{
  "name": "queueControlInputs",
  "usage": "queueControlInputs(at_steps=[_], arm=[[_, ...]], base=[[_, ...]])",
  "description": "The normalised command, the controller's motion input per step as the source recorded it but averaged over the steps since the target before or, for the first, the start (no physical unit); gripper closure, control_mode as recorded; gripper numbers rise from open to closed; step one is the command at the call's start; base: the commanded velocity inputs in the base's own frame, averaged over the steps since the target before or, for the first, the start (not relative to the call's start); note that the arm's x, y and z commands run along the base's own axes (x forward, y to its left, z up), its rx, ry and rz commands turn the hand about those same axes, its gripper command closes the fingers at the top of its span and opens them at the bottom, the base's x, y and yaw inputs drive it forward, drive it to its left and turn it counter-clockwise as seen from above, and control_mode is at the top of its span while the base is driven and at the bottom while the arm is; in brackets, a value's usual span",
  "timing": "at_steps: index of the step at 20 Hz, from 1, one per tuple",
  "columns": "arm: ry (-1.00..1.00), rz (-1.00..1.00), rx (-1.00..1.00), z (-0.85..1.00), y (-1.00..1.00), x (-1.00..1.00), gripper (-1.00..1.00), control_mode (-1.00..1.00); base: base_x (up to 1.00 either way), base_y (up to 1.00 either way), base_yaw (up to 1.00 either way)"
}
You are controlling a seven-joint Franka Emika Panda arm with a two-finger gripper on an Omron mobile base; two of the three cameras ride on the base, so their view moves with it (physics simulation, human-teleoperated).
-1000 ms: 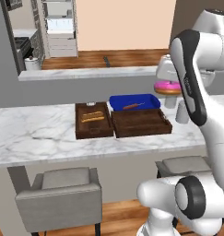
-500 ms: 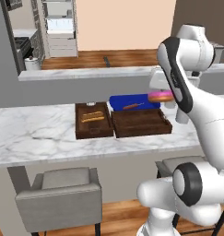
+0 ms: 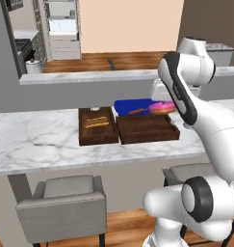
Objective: Take the donuts from the fridge and place them on the empty tray on the dining counter.
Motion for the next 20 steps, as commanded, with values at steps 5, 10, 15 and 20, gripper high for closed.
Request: queueControlInputs(at_steps=[5, 10, 15, 20], arm=[[-0.13, 0.07, -0.03, -0.43, 0.06, 0.03, 1.00, -1.00], [-0.08, 0.02, -0.01, -0.37, 0.00, 0.20, 1.00, -1.00], [0.00, 0.02, 0.00, -0.10, 0.00, 0.41, 1.00, -1.00], [0.00, 0.01, 0.00, -0.11, 0.00, 0.48, 1.00, -1.00]], base=[[0.00, 0.00, 0.00], [0.00, 0.00, 0.00], [0.00, 0.00, 0.00], [0.00, 0.00, 0.00]])
